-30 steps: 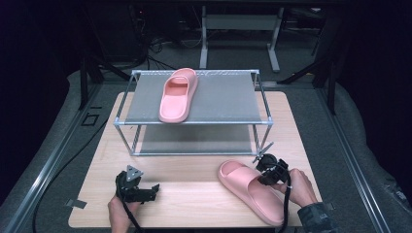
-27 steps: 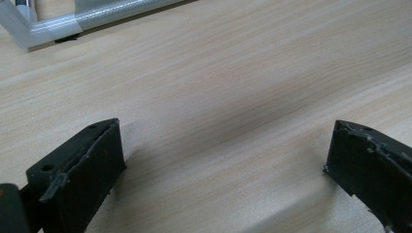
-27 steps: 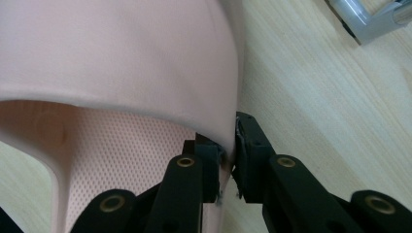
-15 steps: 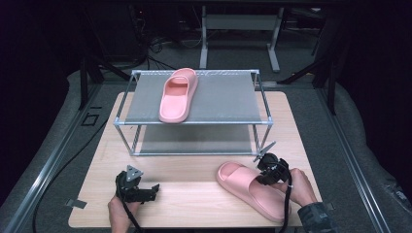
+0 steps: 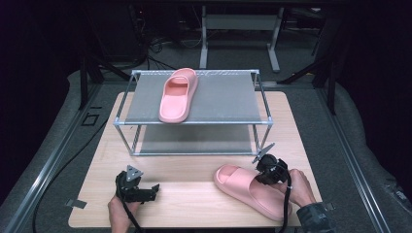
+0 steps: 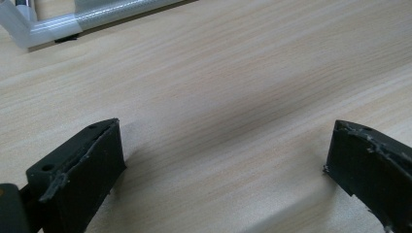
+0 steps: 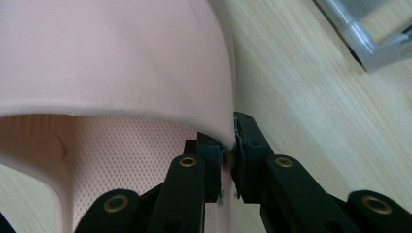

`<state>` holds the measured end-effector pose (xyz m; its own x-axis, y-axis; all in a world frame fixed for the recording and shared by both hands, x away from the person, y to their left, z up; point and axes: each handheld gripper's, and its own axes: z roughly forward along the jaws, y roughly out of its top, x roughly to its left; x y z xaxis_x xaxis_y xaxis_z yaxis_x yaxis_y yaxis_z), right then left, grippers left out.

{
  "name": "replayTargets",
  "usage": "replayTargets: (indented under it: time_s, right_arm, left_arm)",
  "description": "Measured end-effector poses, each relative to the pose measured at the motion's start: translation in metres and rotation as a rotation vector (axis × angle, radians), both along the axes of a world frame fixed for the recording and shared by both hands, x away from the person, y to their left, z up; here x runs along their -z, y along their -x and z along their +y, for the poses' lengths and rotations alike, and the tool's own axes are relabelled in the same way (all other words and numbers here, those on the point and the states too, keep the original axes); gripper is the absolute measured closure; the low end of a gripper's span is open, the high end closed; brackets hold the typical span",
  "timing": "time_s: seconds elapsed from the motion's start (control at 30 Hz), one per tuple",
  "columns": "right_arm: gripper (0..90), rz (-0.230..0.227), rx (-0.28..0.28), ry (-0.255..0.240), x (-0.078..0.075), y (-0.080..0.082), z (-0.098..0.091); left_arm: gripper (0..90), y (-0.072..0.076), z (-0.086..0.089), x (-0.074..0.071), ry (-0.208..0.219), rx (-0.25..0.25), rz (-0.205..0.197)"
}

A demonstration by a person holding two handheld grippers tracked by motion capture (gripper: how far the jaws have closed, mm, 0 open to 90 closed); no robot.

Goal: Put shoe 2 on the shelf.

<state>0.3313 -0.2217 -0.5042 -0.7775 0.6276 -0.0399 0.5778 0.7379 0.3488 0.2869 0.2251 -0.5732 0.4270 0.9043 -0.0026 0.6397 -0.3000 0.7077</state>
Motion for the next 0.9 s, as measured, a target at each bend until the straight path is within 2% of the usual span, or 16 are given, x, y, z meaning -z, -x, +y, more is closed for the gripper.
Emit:
replayTargets:
  time_s: [0.2, 0.57, 0.7, 0.73, 0.9]
  right_arm:
    - [83.0, -0.001, -0.049, 0.029, -0.008, -0.007, 0.007]
    - [82.8, 0.005, -0.126, 0.010, -0.025, -0.024, 0.019]
    - [82.8, -0.009, -0.168, 0.031, -0.031, -0.030, 0.026]
    - [82.8, -0.003, -0.174, 0.022, -0.032, -0.032, 0.028]
    - [82.8, -0.029, -0.196, 0.029, -0.040, -0.038, 0.036]
  left_arm:
    - [0.0, 0.000, 0.000, 0.000, -0.002, -0.004, -0.001]
    - [0.0, -0.002, 0.000, 0.000, -0.005, -0.006, 0.000]
    - [0.0, -0.003, -0.001, 0.000, -0.001, -0.012, 0.000]
    - [0.0, -0.003, -0.001, 0.000, -0.003, -0.014, -0.001]
    - [0.0, -0.004, -0.002, 0.000, -0.006, -0.020, -0.003]
